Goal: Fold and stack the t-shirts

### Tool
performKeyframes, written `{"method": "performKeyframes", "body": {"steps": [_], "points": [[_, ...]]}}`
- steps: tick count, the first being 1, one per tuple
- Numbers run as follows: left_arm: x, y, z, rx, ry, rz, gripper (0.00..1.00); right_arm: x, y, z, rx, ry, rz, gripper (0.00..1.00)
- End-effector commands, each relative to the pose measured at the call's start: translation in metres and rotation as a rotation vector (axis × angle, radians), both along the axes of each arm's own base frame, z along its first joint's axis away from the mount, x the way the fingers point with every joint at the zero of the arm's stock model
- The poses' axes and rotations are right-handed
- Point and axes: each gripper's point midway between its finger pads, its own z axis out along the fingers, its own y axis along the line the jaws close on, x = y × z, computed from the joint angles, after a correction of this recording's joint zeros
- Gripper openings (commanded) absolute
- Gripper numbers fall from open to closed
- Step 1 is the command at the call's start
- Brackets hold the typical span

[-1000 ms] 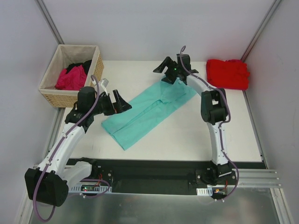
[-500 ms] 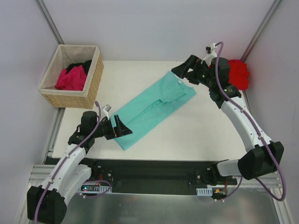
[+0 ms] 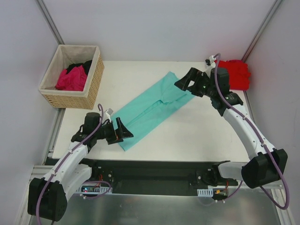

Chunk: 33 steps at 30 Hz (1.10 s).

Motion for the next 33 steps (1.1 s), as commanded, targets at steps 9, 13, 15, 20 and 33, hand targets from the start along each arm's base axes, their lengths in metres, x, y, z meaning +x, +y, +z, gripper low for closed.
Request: {"method": "performKeyframes", "body": {"steps": [9,13,15,20,33], "points": [[-0.002,0.003,-0.023,0.038,0.108,0.030,0.99,-0.010,-0.007,0.009,-0.014,-0.055,-0.007,0.97],[-0.001,0.004,-0.029,0.061,0.131,0.027,0.99,-0.011,-0.008,0.004,-0.020,-0.047,-0.007,0.97],[-0.001,0.004,-0.034,0.079,0.141,0.028,0.99,-0.010,-0.009,0.001,-0.021,-0.040,-0.008,0.97],[-0.001,0.003,-0.042,0.119,0.158,0.021,0.99,-0.010,-0.011,-0.005,-0.026,-0.030,-0.008,0.97],[-0.002,-0.018,-0.046,0.181,0.163,-0.048,0.99,-0.015,-0.018,-0.015,-0.024,-0.012,-0.017,0.97]]}}
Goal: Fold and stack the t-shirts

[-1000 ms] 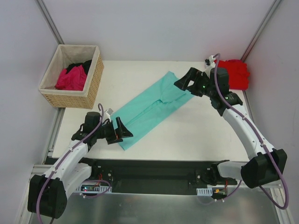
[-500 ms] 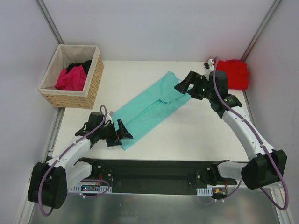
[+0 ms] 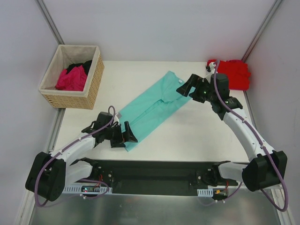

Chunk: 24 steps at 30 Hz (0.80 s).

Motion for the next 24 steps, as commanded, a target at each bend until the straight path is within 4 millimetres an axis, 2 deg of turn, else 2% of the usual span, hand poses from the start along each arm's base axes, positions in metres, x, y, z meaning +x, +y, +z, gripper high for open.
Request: {"method": "performKeyframes", "body": {"steps": [1,7,11,12,14,16,17,18,24], "points": [[0.010,-0.011,0.003,0.033,-0.021,-0.011,0.99,-0.004,-0.006,0.017,0.009,-0.061,0.001,0.96],[0.010,-0.042,0.007,0.046,-0.022,-0.081,0.99,-0.007,-0.011,0.015,0.010,-0.054,-0.005,0.96],[0.005,-0.074,0.008,0.057,-0.025,-0.167,0.99,-0.008,-0.018,0.016,0.007,-0.053,-0.017,0.97],[0.010,-0.084,0.016,0.048,-0.043,-0.171,0.99,-0.009,-0.019,0.018,0.006,-0.058,-0.017,0.97],[0.011,-0.096,0.015,0.055,-0.044,-0.197,0.99,-0.010,-0.024,0.018,-0.001,-0.054,-0.022,0.97],[0.014,-0.116,0.027,0.036,-0.073,-0.230,0.99,-0.012,-0.028,0.020,-0.001,-0.057,-0.030,0.97],[0.014,-0.122,0.023,0.045,-0.062,-0.246,0.99,-0.012,-0.030,0.021,0.001,-0.060,-0.032,0.97],[0.015,-0.136,0.034,0.025,-0.084,-0.272,0.99,-0.013,-0.031,0.020,-0.001,-0.057,-0.033,0.97],[0.013,-0.179,0.031,0.024,-0.077,-0.344,0.99,-0.018,-0.042,0.019,-0.002,-0.054,-0.053,0.97]]}}
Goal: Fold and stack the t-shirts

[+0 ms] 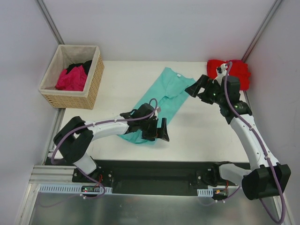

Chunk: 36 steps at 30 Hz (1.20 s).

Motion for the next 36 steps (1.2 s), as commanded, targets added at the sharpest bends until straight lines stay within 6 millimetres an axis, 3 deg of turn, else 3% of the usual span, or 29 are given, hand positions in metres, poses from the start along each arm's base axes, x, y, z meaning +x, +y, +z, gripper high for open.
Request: {"method": "performKeyframes", "body": {"steps": [1,6,10,19,27,36], "points": [[0.002,-0.031,0.007,-0.025,-0.020,-0.026,0.99,-0.009,-0.010,0.000,-0.009,-0.009,0.002,0.97],[0.005,-0.028,0.022,-0.045,-0.080,-0.025,0.99,-0.011,-0.017,-0.004,-0.007,-0.002,-0.005,0.97],[-0.005,-0.020,0.027,-0.054,-0.057,-0.021,0.99,-0.009,-0.014,-0.004,0.009,0.001,0.004,0.97],[-0.018,0.028,0.046,-0.017,-0.154,0.069,0.99,-0.007,-0.009,-0.001,0.044,0.006,0.014,0.97],[-0.026,0.061,0.031,0.049,-0.171,0.135,0.99,-0.010,-0.003,0.002,0.064,0.006,0.031,0.97],[-0.013,0.046,0.012,0.081,-0.165,0.119,0.99,-0.014,0.005,-0.006,0.055,0.026,0.051,0.97]]}}
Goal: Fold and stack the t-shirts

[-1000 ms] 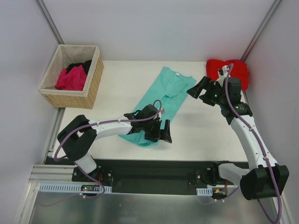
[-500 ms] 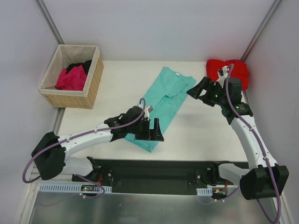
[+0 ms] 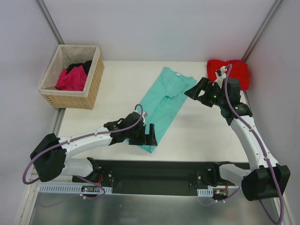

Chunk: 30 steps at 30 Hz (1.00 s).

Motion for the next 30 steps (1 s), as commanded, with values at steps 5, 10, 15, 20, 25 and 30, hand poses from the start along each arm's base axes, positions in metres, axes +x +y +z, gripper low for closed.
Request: {"method": "performKeyframes", "body": {"steps": [5,10,15,20,25,30], "points": [[0.021,-0.008,-0.002,0.010,-0.064,0.020,0.99,-0.001,0.003,0.007,0.002,-0.032,0.015,0.96],[0.029,0.000,-0.008,0.030,-0.080,0.045,0.99,0.001,0.004,0.005,0.000,-0.027,0.019,0.97],[0.039,0.018,-0.022,0.059,-0.069,0.101,0.99,0.001,0.008,0.002,0.003,-0.020,0.038,0.97],[0.044,0.034,-0.029,0.064,-0.059,0.150,0.99,-0.004,0.021,-0.005,-0.002,-0.001,0.073,0.97],[0.043,0.045,-0.034,0.071,-0.054,0.177,0.99,-0.028,0.062,-0.033,0.005,0.070,0.182,0.96],[0.044,0.051,-0.025,0.037,-0.077,0.193,0.99,-0.056,0.097,-0.060,-0.017,0.108,0.261,0.96]]}}
